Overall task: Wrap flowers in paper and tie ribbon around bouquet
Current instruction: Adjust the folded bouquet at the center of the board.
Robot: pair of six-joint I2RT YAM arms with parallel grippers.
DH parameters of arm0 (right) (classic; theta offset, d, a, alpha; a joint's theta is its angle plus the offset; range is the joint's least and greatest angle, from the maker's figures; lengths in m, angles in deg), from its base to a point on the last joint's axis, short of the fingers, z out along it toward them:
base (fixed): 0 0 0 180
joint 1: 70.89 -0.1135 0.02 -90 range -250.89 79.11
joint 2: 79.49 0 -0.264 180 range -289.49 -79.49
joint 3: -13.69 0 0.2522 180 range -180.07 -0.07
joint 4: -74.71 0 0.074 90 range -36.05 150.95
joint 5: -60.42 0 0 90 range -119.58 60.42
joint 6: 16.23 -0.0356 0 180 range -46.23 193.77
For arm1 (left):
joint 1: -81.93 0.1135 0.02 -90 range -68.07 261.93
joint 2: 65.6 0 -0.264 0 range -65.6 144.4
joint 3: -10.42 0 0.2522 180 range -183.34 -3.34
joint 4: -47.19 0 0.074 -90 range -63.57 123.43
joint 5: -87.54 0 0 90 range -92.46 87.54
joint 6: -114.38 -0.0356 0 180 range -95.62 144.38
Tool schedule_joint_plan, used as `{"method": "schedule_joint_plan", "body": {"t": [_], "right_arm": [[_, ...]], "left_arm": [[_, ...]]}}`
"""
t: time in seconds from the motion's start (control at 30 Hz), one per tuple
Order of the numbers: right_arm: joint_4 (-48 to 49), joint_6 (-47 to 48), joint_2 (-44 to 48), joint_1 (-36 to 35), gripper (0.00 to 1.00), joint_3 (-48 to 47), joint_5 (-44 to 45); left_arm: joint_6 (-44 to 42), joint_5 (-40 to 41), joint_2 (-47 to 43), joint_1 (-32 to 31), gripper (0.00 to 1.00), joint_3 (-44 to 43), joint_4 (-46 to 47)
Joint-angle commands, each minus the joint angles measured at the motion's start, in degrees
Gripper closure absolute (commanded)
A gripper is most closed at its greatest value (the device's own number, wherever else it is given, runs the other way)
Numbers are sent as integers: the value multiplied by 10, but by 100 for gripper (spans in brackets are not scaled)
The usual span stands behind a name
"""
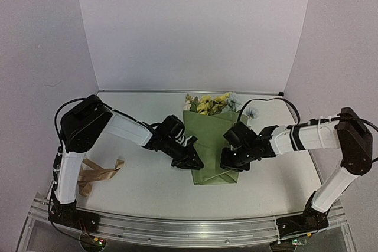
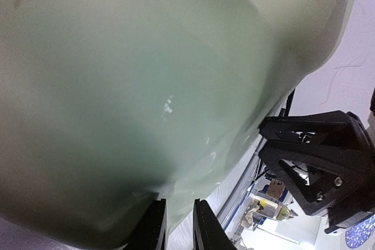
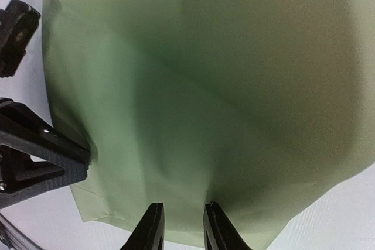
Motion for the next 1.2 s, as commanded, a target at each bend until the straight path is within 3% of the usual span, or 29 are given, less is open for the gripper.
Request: {"method": "schedule_joint_plan", "body": {"t": [0.0, 0.3, 0.53, 0.97, 1.17], "right_arm": [[-13, 0, -30, -13, 74, -1, 17], [-4, -13, -50, -15, 74, 23, 39], [-3, -13, -56, -15, 75, 27, 41], [-2, -12, -51, -15, 75, 29, 42], [-2, -11, -49, -15, 75, 31, 41]], "left_arm": [[1, -12, -8, -4, 82, 8, 10], [36, -64, -48, -6, 77, 84, 69], [47, -60, -47, -12, 78, 97, 50], [18, -5, -49, -28, 77, 70, -81], [38, 1, -46, 9, 76, 65, -38]]}}
